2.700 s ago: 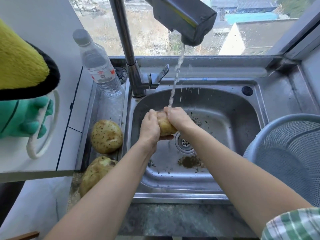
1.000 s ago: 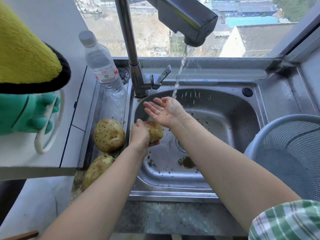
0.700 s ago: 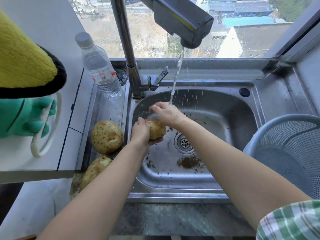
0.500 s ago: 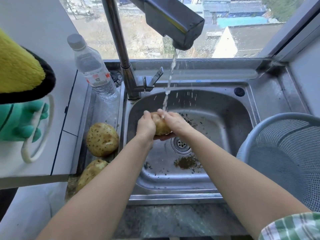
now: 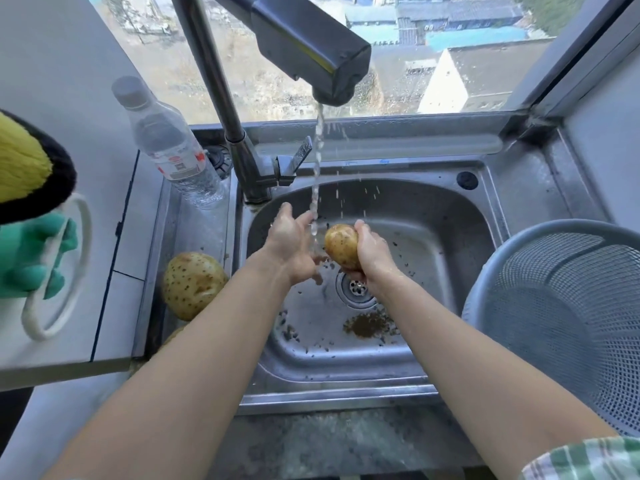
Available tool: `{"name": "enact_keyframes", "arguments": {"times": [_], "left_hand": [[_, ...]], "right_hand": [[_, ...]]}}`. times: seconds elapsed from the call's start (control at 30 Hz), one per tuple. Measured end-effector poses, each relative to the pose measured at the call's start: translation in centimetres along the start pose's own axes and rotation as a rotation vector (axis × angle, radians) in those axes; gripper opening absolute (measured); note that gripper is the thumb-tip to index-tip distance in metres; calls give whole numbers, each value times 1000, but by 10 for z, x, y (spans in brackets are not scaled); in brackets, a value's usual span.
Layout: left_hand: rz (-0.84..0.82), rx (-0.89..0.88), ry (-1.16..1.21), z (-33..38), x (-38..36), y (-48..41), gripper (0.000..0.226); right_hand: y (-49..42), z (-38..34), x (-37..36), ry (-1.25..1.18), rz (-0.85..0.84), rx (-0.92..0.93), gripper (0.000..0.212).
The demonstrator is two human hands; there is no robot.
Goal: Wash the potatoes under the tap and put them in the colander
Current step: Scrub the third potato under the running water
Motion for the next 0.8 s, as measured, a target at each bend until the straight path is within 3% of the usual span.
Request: {"name": "enact_keyframes", "arguments": {"times": [0.13,0.23,0.3,0.37,0.43,0.5,0.63,0.73,0.8], "left_hand": [[130,-65,-370,0,12,4,37],[266,-250,-219,7,28,4,16],[347,-277,-52,6,39,7,22],[386,-275,-90,6,44,8,33],[301,-344,-202,7,38,8,27],[195,-427,-306,7,29,11,28],[331,-442,-281,5,42,7,44],[495,-337,-186,-3,59,5,57],[459,-297,-157,-10,59,5,57]], "right_hand": [[5,-8,-32,69,-196,-53,53],[10,-18,-54,170,-294,67,54],[13,-23,-60,250,-288,151,58],[14,-27,-56,291,-225,164,56],[12,-23,-48,235,-184,73,52],[10,-19,-46,229,-183,1,61],[16,-30,-53,442,-170,199,73],[27,-42,-61,593,-146,411,51],[27,-44,-60,447,-148,463,34]]}}
Point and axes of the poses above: each hand's wrist, its own y-axis away from the middle knuckle, its own x-axis out of the back of the hand, z = x × y, the point moved 8 cm from there along -y, towards the middle knuckle, and after that the axes turned 13 degrees about -z, right-handed, at the moved point
